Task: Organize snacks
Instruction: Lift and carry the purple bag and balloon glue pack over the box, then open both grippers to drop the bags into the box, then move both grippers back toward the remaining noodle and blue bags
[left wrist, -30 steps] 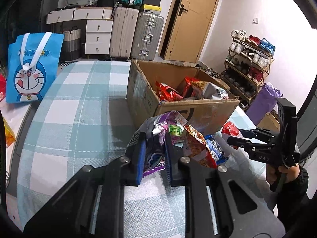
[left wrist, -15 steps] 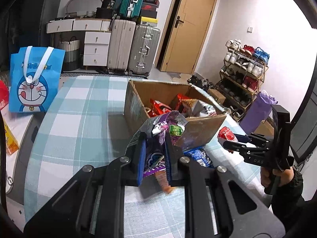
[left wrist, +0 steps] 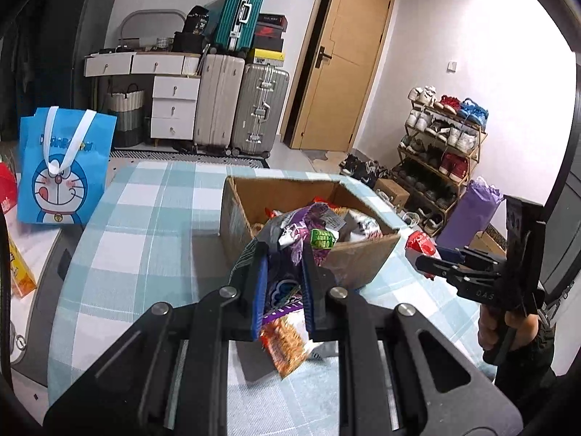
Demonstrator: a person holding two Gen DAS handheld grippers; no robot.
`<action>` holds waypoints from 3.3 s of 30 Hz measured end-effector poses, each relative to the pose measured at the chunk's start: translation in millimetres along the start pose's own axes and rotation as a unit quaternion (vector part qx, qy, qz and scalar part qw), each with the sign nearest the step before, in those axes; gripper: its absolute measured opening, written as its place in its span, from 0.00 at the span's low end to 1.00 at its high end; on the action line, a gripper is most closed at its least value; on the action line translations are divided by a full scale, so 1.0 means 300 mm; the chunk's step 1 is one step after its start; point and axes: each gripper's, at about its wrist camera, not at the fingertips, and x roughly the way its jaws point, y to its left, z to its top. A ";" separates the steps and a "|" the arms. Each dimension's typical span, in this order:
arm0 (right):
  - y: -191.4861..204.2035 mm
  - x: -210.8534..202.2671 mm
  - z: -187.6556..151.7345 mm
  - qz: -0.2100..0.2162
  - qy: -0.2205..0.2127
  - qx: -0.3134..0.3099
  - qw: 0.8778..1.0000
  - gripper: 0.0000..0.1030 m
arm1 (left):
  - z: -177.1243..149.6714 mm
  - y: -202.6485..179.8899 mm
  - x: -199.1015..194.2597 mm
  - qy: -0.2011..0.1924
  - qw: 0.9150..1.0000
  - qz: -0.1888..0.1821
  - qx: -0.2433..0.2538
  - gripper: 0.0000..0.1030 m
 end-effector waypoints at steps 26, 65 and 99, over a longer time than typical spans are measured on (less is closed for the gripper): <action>0.095 0.056 0.236 0.068 -0.040 0.019 0.997 0.42 | 0.208 -0.126 0.220 -0.019 1.000 0.019 0.005 0.14; 0.154 0.370 0.305 0.091 0.002 0.039 0.995 0.42 | 0.148 -0.066 0.567 0.045 0.997 0.064 0.016 0.14; 0.044 0.161 -0.022 0.012 0.060 0.026 0.998 1.00 | -0.129 -0.061 0.294 0.069 0.991 0.109 0.044 1.00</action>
